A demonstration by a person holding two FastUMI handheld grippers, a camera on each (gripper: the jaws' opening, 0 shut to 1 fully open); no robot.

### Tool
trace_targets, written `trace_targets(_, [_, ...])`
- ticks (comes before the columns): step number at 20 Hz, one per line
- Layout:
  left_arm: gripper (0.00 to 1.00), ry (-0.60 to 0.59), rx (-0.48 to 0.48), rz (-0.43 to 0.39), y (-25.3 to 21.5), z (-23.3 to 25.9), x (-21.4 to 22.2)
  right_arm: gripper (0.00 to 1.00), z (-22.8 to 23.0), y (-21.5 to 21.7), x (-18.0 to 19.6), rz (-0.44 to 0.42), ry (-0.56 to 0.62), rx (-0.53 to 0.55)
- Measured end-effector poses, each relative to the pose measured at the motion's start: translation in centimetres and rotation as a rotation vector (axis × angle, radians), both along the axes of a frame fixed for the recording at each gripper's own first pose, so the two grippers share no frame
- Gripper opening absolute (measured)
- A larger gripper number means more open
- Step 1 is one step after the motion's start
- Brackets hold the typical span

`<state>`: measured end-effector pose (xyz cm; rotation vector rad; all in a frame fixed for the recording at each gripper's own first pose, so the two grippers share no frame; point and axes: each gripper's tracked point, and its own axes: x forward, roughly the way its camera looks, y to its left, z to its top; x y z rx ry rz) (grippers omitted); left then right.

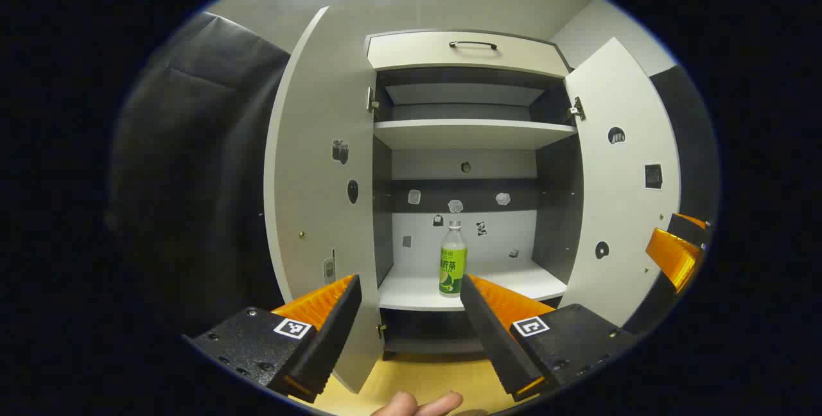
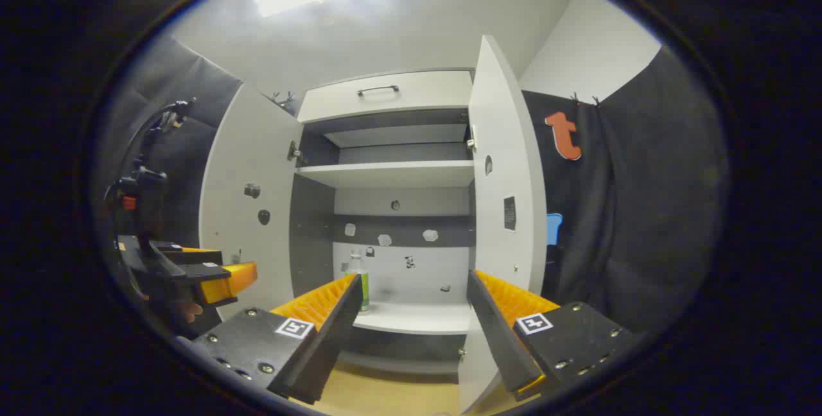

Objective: Grasp the bottle in the cabinet with the left hand and place it on the coaster, then close the right door with the right hand and the left door with the left hand.

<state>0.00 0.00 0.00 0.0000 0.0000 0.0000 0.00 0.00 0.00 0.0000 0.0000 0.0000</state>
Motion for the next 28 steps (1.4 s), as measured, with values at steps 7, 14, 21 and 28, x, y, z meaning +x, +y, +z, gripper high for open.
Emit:
trace_targets(7, [0.98,0.034,-0.025,-0.020,-2.7,-0.9,0.4,0.95,-2.2,-1.1,2.0,0.096,0.026,0.062])
trace_targets(14, [0.98,0.039,-0.005,-0.006,-2.7,-0.8,-0.1,0.99,-3.2,0.3,2.6,0.154,0.029,0.101])
trace_targets(21, [0.98,0.038,0.030,-0.082,-1.7,-1.5,2.9,0.99,-3.0,3.4,4.6,0.152,-0.012,0.082])
trace_targets(28, [0.98,0.015,0.001,-0.185,-2.7,-1.7,7.6,0.98,-3.1,4.6,6.4,0.080,-0.014,0.034])
